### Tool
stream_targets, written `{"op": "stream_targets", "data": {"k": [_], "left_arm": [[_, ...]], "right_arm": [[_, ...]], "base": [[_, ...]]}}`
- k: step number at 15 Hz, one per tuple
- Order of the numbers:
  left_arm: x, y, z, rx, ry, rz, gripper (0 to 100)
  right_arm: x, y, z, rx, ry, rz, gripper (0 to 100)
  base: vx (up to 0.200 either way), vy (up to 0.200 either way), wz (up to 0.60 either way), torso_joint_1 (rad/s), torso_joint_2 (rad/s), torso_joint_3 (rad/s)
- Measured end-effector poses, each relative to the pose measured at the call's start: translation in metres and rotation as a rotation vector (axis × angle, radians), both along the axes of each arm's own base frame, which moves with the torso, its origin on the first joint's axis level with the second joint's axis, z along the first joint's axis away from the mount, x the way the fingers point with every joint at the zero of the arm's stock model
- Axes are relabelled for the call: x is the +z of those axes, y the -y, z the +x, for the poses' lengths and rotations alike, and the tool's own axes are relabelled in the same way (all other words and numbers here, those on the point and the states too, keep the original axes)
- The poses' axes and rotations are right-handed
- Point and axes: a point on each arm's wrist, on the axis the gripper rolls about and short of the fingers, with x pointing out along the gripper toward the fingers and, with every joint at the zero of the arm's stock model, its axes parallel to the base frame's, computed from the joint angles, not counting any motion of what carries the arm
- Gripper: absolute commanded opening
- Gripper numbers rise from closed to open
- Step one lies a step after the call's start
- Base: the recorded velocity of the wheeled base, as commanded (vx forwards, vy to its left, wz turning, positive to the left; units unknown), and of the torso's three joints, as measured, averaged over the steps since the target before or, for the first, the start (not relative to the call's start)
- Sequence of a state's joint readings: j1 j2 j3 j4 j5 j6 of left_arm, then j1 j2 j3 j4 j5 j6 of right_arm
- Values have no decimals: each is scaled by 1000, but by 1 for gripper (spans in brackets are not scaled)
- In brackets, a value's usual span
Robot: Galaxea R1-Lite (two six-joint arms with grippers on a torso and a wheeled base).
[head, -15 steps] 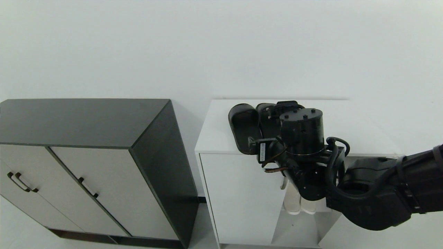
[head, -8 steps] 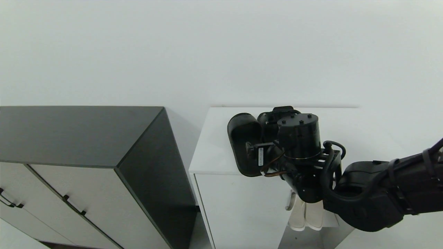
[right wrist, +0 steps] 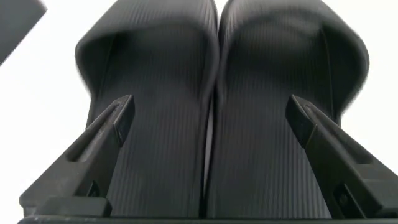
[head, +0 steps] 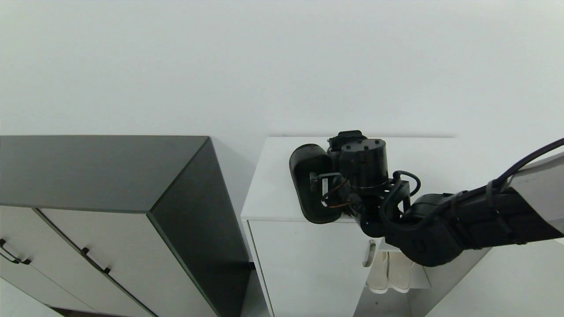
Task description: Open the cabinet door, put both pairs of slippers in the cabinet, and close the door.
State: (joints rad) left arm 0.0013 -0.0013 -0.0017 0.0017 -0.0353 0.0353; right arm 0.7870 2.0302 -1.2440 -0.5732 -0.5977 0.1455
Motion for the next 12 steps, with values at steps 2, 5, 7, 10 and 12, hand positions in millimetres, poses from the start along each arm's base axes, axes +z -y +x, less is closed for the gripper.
{"op": "stream_targets", "data": {"k": [2,5,7,10,12], "left_arm": [[0,0,0,0,0,0,0],[0,0,0,0,0,0,0],[0,0,0,-1,0,0,0],[0,0,0,0,0,0,0],[0,0,0,0,0,0,0]], "right_arm": [[-1,-4,12,2,13,-15,100],[-3,-8,31,-17,32,-5,100],[-4,-10,41,-30,41,3,0],[-6,-12,49,-38,47,2,0],[-7,-14,52,-40,50,4,0]], "base": [[0,0,0,0,0,0],[0,0,0,0,0,0],[0,0,0,0,0,0],[0,0,0,0,0,0],[0,0,0,0,0,0]]}}
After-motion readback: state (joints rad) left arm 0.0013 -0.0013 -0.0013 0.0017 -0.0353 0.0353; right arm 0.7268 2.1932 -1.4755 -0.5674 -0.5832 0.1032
